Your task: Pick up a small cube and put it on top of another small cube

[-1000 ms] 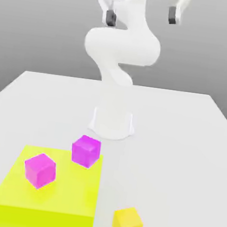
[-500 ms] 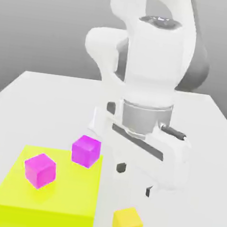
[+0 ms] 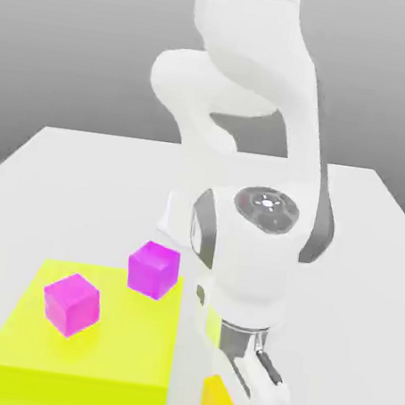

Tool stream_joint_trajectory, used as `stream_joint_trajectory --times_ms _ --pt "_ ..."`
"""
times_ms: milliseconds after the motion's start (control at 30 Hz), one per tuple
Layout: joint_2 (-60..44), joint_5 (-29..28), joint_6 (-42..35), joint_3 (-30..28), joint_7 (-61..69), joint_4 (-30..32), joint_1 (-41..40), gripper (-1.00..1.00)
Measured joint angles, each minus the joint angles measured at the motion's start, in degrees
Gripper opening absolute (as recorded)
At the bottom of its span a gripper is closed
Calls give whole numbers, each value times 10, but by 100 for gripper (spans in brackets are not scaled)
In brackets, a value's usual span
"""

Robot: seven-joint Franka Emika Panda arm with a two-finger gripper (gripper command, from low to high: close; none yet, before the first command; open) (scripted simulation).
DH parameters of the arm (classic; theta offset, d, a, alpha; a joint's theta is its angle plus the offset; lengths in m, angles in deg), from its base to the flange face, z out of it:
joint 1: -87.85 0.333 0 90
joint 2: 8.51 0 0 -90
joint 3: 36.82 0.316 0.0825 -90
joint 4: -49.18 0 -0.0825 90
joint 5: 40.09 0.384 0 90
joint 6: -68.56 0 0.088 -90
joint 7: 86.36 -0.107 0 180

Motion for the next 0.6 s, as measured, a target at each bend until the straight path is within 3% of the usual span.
stream_joint_trajectory --times_ms 267,600 --pt "152 71 -111 30 80 40 -38 -100" --pt "360 124 -238 -12 233 119 -72 -100"
